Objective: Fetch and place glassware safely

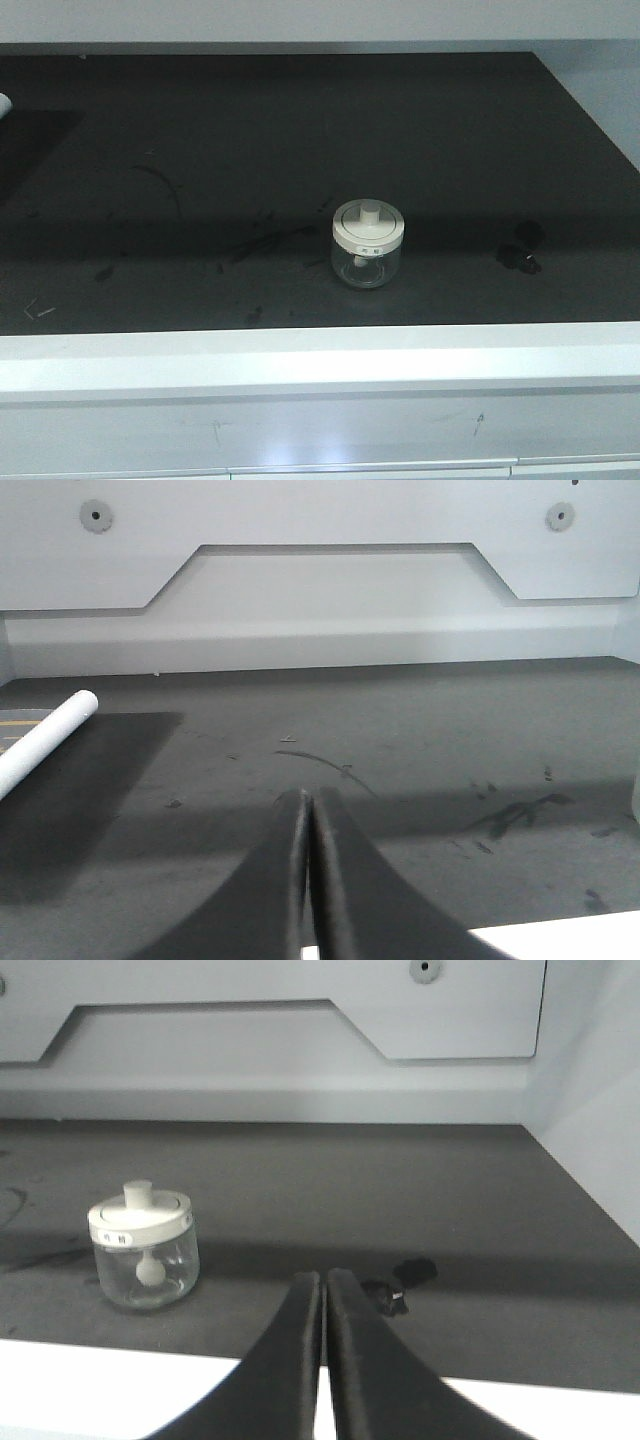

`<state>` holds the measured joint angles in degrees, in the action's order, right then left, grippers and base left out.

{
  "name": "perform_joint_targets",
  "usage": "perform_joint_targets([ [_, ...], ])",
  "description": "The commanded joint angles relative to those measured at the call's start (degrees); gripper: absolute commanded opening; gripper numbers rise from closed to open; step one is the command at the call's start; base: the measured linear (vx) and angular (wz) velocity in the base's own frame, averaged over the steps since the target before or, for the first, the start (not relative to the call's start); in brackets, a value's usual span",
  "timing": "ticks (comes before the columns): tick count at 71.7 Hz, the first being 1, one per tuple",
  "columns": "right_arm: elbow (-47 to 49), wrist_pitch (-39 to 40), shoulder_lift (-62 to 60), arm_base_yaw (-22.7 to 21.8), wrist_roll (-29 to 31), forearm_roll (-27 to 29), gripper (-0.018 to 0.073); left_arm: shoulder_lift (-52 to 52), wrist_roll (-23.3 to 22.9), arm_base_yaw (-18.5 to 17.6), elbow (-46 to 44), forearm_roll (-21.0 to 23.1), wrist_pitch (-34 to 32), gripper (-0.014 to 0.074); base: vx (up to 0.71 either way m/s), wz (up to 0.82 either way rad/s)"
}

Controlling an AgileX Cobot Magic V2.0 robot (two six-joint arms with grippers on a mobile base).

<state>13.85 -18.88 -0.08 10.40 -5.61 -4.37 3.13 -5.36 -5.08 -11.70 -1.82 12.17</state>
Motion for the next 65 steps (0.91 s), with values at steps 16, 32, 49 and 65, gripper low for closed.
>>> perform_joint_targets([
  [16, 1.6, 2.9, 0.6, -0.4, 0.6, 0.8, 0.0282, 0.7, -0.3, -0.4, -1.5, 0.5, -3.7, -0.0007, 0.00, 0.00],
  [32, 1.7, 3.4, 0.6, -0.4, 0.6, 3.7, 0.0529, 0.7, -0.3, -0.4, -1.5, 0.5, -3.7, -0.0007, 0.00, 0.00],
  [49, 1.8, 10.1, 7.0, 0.0, 6.3, 9.3, 0.0540, 0.7, -0.3, -0.4, -1.5, 0.4, -3.8, -0.0007, 0.00, 0.00],
  [65, 2.0, 27.2, 19.8, 9.1, 9.9, 10.2, 0.0540, 0.7, -0.3, -0.4, -1.5, 0.4, -3.8, -0.0007, 0.00, 0.00],
])
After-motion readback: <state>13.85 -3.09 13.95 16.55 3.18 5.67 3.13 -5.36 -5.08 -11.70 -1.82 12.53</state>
